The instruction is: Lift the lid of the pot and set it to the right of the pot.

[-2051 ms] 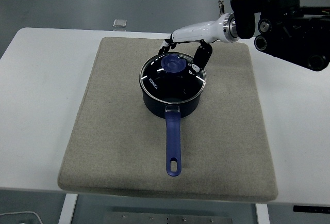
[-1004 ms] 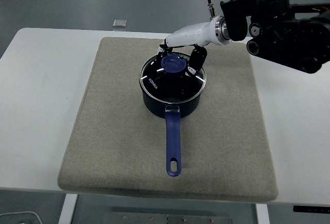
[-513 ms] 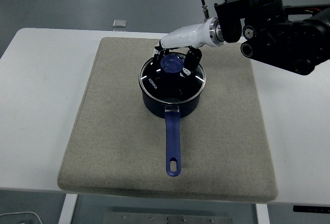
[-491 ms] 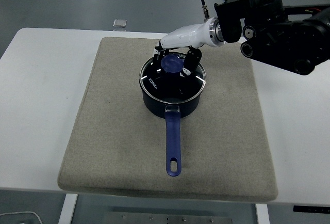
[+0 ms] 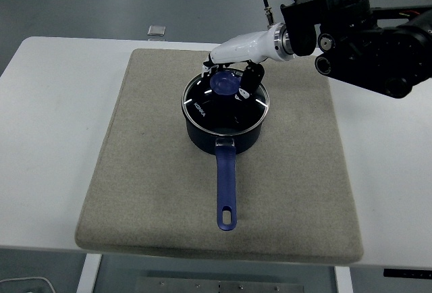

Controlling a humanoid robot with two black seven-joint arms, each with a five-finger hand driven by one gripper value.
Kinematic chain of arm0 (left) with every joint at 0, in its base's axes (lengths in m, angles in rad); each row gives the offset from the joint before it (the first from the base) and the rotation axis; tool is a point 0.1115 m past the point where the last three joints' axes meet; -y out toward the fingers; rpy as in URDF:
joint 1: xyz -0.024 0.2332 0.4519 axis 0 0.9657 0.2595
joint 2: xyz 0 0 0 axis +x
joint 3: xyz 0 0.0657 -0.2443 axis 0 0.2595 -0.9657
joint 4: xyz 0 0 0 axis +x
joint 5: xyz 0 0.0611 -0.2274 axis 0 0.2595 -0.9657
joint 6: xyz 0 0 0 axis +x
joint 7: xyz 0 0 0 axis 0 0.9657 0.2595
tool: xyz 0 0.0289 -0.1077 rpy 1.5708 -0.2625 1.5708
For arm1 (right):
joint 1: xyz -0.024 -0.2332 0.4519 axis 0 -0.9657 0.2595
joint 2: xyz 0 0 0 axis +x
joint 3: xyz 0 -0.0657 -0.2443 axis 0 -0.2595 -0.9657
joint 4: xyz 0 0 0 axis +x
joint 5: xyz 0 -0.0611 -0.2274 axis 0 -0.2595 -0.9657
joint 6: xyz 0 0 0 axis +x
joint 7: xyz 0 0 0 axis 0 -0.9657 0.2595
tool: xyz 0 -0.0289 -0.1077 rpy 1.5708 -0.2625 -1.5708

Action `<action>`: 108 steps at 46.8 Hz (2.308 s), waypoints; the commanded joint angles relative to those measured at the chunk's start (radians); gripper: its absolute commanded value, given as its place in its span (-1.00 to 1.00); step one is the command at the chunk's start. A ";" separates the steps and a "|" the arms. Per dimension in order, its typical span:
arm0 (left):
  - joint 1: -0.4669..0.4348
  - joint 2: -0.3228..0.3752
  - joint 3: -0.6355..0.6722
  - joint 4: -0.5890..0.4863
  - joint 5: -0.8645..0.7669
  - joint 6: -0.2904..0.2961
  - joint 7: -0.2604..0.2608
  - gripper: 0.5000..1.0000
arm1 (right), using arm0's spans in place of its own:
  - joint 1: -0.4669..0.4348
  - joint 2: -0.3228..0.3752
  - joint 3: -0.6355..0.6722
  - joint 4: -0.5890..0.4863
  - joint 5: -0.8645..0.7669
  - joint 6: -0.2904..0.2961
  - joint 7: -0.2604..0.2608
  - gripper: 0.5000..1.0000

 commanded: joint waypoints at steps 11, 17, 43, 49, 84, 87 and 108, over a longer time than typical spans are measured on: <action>0.000 0.000 0.001 0.000 0.000 0.000 0.000 1.00 | -0.002 0.000 0.000 0.000 0.000 0.000 0.000 -0.16; 0.000 0.000 0.001 0.000 0.000 0.000 0.000 1.00 | 0.000 0.000 0.000 0.002 0.002 0.001 0.000 -0.23; 0.000 0.000 0.001 0.000 0.000 0.000 0.000 1.00 | -0.002 0.000 0.000 0.000 0.003 0.001 -0.002 -0.59; 0.000 0.000 -0.001 0.000 0.000 0.000 0.000 1.00 | 0.000 0.000 0.000 0.002 0.006 0.000 -0.002 -0.72; 0.000 0.000 -0.001 0.000 0.000 0.000 0.000 1.00 | 0.000 0.001 0.002 0.003 0.009 0.001 0.002 -0.71; 0.000 0.000 0.001 0.000 0.000 0.000 0.000 1.00 | 0.000 0.001 0.002 0.003 0.009 0.000 0.003 -0.54; 0.000 0.000 -0.001 0.000 0.000 0.000 0.000 1.00 | 0.000 -0.002 0.000 0.005 0.014 0.011 0.003 0.25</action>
